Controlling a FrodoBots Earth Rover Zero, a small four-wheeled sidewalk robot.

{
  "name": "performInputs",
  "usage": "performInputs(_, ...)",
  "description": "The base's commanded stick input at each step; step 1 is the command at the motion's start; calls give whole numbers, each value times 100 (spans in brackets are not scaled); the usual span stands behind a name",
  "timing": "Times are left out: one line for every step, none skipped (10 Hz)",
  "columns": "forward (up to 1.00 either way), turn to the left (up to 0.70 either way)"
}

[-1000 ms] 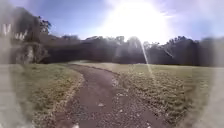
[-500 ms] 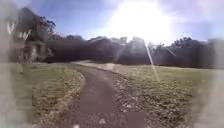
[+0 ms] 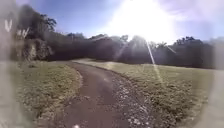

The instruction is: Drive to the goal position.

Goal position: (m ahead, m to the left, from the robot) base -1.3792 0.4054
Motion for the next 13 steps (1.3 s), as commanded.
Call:
performInputs(70, 8)
performInputs(70, 20)
performInputs(70, 30)
performInputs(70, 35)
performInputs(70, 35)
performInputs(70, 35)
performInputs(70, 35)
performInputs(70, 35)
performInputs(70, 35)
performInputs(70, 35)
performInputs(70, 34)
performInputs(70, 18)
performInputs(70, 0)
